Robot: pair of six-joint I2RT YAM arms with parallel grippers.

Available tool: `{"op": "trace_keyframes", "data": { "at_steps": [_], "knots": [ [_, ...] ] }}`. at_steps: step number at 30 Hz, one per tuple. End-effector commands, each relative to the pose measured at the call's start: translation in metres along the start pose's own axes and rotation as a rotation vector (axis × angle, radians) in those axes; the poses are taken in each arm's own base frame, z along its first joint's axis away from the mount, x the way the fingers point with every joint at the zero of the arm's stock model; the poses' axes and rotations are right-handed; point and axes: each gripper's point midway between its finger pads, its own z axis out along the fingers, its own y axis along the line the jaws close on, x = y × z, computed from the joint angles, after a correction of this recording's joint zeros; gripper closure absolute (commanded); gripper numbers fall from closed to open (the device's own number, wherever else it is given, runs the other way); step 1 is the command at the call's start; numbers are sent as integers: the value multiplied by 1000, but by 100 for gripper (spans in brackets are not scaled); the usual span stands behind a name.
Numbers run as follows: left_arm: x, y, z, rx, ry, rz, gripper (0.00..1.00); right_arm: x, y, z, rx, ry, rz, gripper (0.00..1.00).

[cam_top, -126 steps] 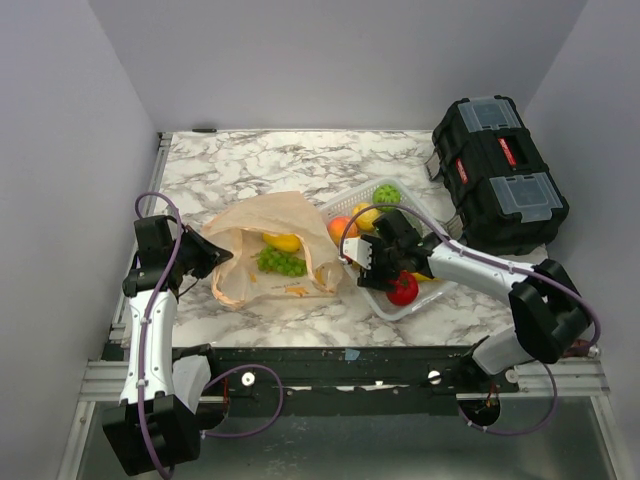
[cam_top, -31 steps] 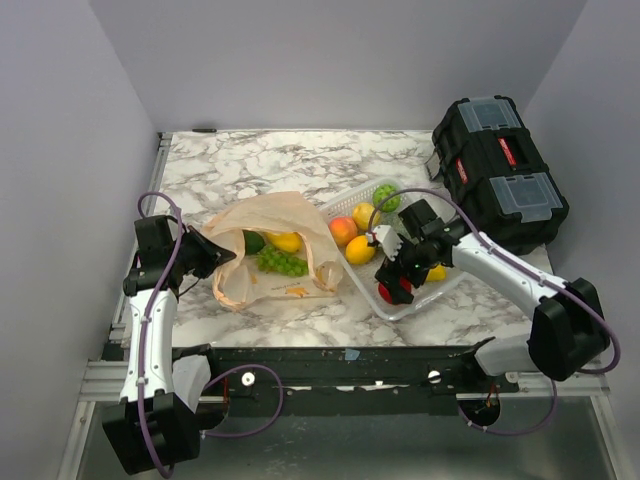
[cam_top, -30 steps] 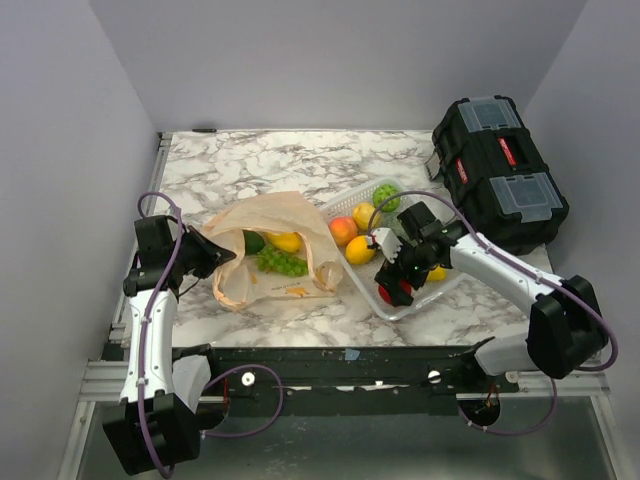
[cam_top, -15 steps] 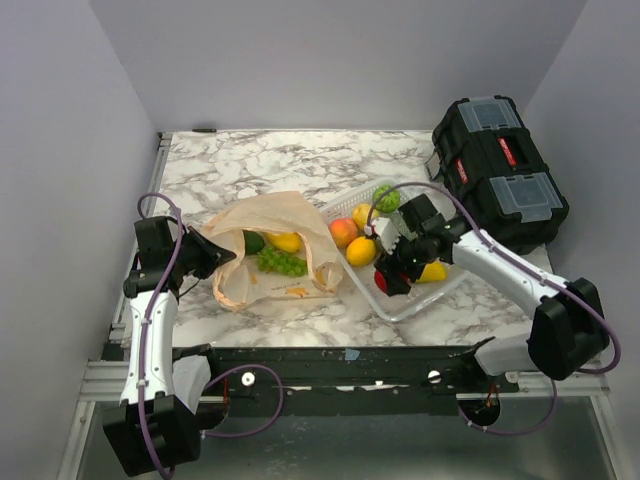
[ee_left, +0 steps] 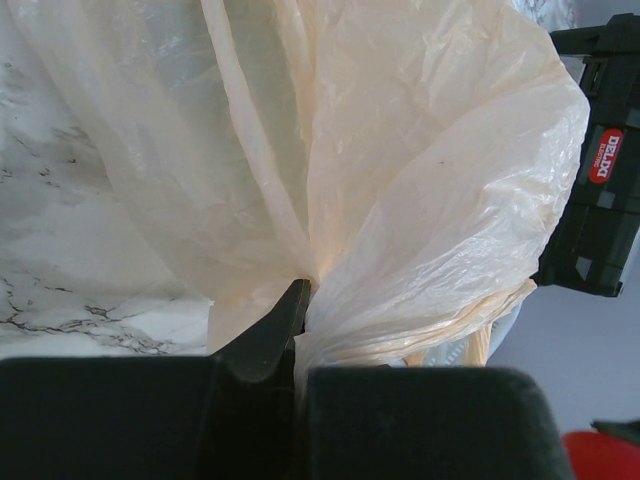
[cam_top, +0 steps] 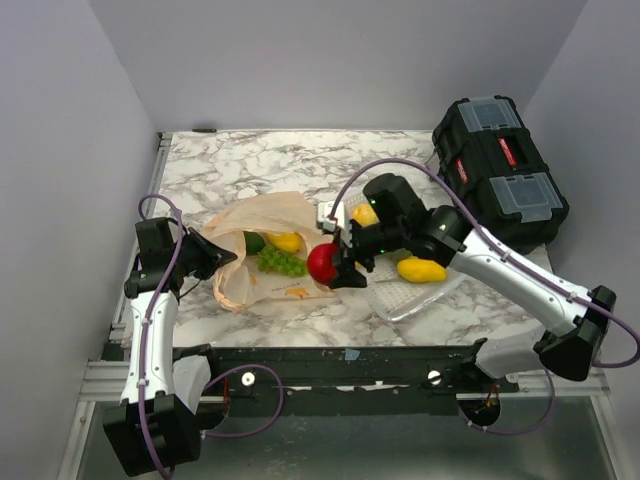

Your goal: Place the fake fruits into the plastic bag and tie a complex knot

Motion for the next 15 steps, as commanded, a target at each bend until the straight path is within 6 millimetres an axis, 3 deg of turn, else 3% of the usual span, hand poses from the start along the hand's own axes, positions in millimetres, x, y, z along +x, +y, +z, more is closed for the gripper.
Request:
{"op": "trace_keyframes", "data": {
  "at_steps": [1, 5, 9, 12, 15],
  "knots": [
    [-2, -7, -2, 33, -3, 7, 100, -35, 14, 41, -19, -13, -134, 71],
    [-2, -6, -2, 33, -12, 8, 100, -31, 13, 102, 21, 42, -224, 72],
    [0, -8, -6, 31, -10, 22, 100, -20, -13, 147, 126, 93, -220, 74],
    [0, -9, -8, 31, -8, 28, 100, 0, -49, 164, 294, 153, -236, 74],
    [-1, -10, -8, 25, -4, 29, 100, 21, -82, 166, 441, 216, -282, 75]
  ]
}}
